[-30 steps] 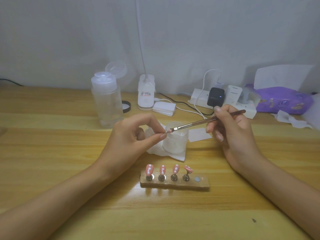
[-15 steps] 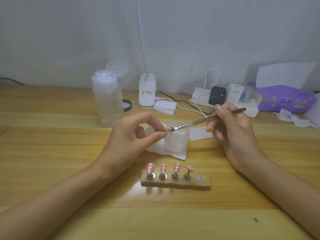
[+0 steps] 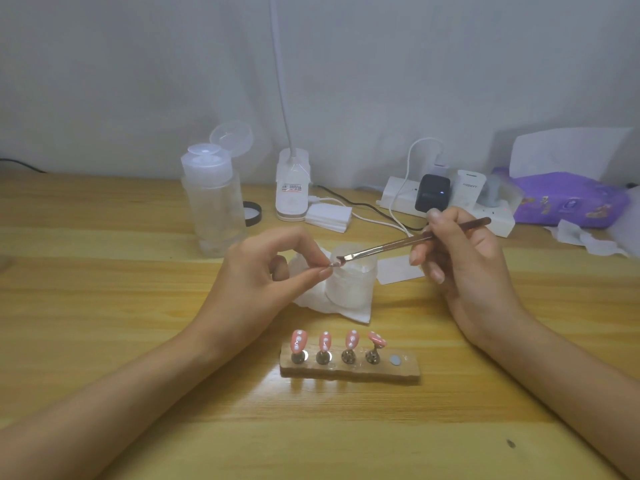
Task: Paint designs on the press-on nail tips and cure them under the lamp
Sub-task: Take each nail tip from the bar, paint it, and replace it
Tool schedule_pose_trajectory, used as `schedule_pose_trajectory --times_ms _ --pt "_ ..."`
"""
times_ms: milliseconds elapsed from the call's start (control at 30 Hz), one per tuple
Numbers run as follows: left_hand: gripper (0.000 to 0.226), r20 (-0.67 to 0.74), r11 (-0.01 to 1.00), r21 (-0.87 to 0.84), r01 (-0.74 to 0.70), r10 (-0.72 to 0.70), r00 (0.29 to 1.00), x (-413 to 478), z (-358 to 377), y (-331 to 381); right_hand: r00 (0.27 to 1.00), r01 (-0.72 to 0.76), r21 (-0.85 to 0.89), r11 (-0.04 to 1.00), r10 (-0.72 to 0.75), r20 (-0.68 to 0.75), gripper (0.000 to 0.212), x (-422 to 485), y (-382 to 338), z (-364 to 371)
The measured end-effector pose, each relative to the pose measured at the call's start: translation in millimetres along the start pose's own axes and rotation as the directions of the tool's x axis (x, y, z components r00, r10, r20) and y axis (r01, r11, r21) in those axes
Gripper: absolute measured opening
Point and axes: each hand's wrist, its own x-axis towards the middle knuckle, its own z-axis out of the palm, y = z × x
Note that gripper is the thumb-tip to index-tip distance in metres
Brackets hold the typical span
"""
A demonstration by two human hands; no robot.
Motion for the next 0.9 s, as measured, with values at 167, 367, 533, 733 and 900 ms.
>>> schedule_pose_trajectory --times_ms 167,367,533,733,900 --pt "0.012 0.004 1.0 -0.004 -0.009 0.009 1.0 0.1 -0.8 0.0 1.0 -0.003 0.03 1.0 0.003 -0.011 0.027 1.1 0.2 -0.9" --pt "0.013 -0.003 1.0 -0.014 -0.005 0.005 1.0 -0.6 -0.2 -0.3 0.998 -0.016 0.02 1.0 0.017 -0.062 0.026 2.4 1.6 -2.7" --pt "0.012 -0.008 1.0 -0.002 -0.012 0.012 1.0 -0.2 -0.5 -0.1 1.0 0.006 -0.001 1.0 -0.006 0.0 0.029 0.9 1.0 0.1" --pt "0.011 -0.004 1.0 -0.02 0.005 -0.005 1.0 -0.5 -0.7 -0.9 1.0 0.027 0.035 0.999 -0.027 0.013 0.028 0.5 -0.2 -0.5" --pt "0.013 0.002 0.999 -0.018 0.027 -0.027 1.0 -1.2 -0.6 0.2 0.998 0.002 0.006 1.0 -0.002 -0.057 0.026 1.1 0.7 -1.6"
